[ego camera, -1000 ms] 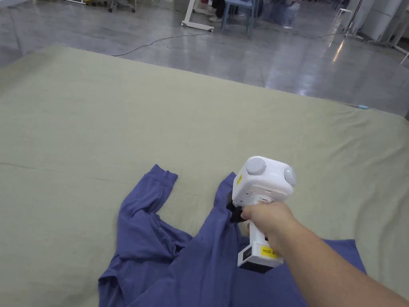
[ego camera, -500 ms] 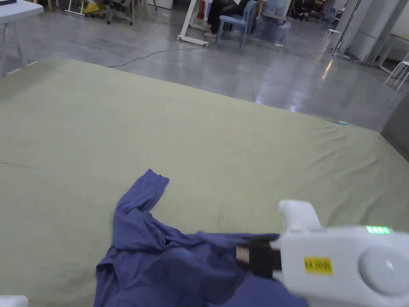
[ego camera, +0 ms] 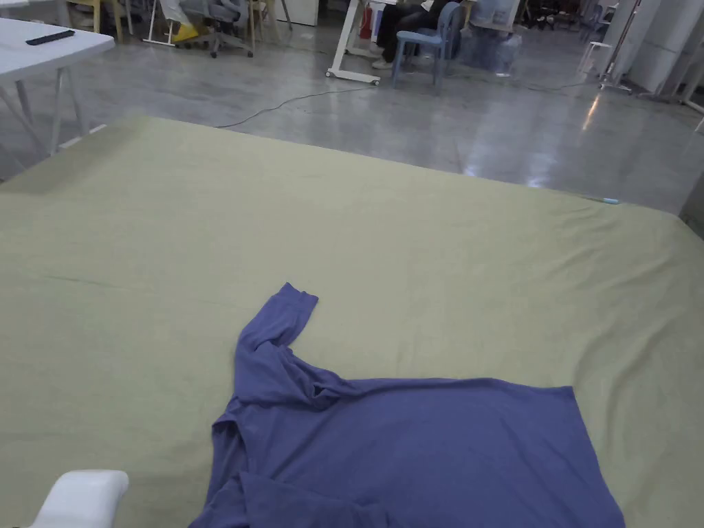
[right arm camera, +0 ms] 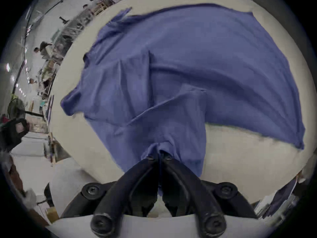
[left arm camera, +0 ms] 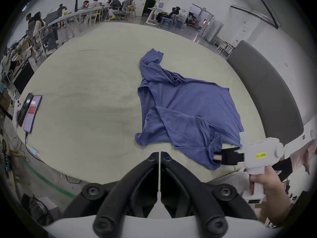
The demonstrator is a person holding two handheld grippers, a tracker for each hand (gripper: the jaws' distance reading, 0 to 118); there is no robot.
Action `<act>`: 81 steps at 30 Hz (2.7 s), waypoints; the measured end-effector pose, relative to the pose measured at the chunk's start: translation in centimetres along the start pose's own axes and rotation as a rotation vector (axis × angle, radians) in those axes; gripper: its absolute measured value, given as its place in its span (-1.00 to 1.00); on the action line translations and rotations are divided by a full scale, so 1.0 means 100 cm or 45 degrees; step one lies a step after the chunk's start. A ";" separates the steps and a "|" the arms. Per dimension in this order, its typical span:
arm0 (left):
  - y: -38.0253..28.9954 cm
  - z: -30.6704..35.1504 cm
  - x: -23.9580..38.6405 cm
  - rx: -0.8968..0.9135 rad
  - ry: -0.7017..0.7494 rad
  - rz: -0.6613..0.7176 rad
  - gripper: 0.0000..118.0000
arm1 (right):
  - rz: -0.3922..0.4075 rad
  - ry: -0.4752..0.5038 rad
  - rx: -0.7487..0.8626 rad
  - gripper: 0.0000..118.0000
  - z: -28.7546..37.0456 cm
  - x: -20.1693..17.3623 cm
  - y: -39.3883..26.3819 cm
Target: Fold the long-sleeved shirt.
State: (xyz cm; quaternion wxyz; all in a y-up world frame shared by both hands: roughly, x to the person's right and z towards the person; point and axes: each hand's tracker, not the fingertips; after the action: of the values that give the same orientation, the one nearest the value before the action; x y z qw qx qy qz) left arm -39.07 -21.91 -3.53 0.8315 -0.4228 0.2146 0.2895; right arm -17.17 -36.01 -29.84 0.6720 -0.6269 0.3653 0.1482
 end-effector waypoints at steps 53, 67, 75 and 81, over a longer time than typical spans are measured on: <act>0.184 -0.165 0.001 -0.030 0.078 -0.193 -1.00 | -0.329 -0.466 0.125 0.17 0.035 0.228 0.343; 0.207 -0.059 0.021 0.128 -0.083 -0.155 -1.00 | 0.079 -0.339 0.466 -1.00 0.234 0.171 0.240; 0.287 0.046 0.053 0.322 -0.118 -0.196 -1.00 | 0.188 -0.339 0.757 -1.00 0.411 0.129 0.196; 0.375 0.116 0.082 0.456 -0.155 -0.214 -1.00 | 0.226 -0.434 0.950 -1.00 0.515 0.089 0.229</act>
State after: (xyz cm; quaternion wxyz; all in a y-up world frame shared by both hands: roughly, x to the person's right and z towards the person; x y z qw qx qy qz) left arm -56.55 7.97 -23.80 0.9260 -0.2664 0.1760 0.2015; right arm -10.34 14.56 -55.41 0.8884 -0.2732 0.3303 0.1646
